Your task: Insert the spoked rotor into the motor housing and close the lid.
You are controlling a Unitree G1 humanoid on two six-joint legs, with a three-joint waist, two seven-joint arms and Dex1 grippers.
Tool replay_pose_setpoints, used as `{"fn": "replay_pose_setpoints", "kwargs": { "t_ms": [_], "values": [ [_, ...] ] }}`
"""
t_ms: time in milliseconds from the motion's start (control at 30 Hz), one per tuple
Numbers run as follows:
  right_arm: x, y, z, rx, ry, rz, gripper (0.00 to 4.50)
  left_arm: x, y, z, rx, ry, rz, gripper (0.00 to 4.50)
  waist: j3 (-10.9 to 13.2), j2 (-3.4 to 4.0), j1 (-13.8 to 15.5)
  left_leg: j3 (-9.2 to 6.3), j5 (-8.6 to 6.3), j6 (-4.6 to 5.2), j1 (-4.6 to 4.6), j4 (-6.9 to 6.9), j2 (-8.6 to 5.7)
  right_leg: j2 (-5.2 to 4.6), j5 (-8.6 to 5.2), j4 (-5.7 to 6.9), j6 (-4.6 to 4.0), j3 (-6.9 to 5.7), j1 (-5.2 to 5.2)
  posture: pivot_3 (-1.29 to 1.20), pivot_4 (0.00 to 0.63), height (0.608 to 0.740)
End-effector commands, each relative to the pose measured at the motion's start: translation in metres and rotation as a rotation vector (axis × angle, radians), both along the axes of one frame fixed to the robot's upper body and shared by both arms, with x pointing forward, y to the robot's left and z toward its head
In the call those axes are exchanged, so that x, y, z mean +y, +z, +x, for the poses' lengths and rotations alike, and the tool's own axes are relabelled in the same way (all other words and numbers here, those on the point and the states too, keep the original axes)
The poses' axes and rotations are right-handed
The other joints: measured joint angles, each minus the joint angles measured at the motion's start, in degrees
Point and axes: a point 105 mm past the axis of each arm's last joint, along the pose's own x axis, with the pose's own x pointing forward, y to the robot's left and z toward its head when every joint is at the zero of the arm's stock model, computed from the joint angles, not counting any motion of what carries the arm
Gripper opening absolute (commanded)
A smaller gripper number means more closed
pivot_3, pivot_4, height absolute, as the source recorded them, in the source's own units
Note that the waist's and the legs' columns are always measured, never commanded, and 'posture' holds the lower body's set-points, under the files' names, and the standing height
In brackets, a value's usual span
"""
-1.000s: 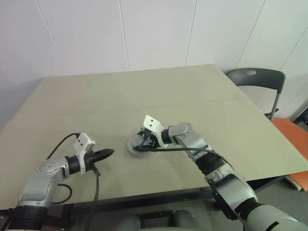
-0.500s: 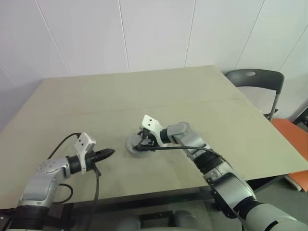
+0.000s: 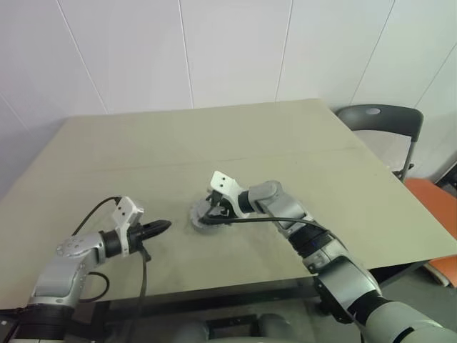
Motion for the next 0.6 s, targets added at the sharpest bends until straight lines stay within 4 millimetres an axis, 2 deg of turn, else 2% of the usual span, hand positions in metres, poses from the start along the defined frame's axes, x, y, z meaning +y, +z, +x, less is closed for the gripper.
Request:
{"fn": "replay_pose_setpoints", "kwargs": {
  "t_ms": [33, 333, 600],
  "values": [
    [-0.034, -0.044, -0.007, 0.105, -0.063, -0.181, 3.29, -0.003, 0.012, 0.004, -0.049, -0.012, 0.003, 0.00, 0.01, 0.03, 0.08, -0.02, 0.00, 0.00, 0.01, -0.01, 0.00, 0.00, 0.00, -0.05, 0.00, -0.02, 0.00, 0.00, 0.000, 0.740],
    [-0.048, -0.050, -0.013, 0.141, -0.081, -0.208, 3.29, -0.003, 0.006, 0.002, -0.042, -0.006, -0.007, 0.00, -0.03, 0.07, 0.68, -0.05, -0.16, 0.26, 0.04, -0.06, -0.09, -0.11, 0.03, -0.51, -0.01, -0.07, 0.09, 0.00, 0.000, 0.740],
    [-0.051, -0.052, -0.012, 0.171, -0.118, -0.213, 3.29, -0.007, 0.002, 0.002, -0.041, -0.005, -0.016, 0.00, -0.12, 0.11, 1.41, -0.04, -0.19, 0.30, 0.08, -0.08, -0.10, -0.14, -0.10, -0.57, 0.11, -0.07, 0.15, 0.00, 0.000, 0.740]
  ]
}}
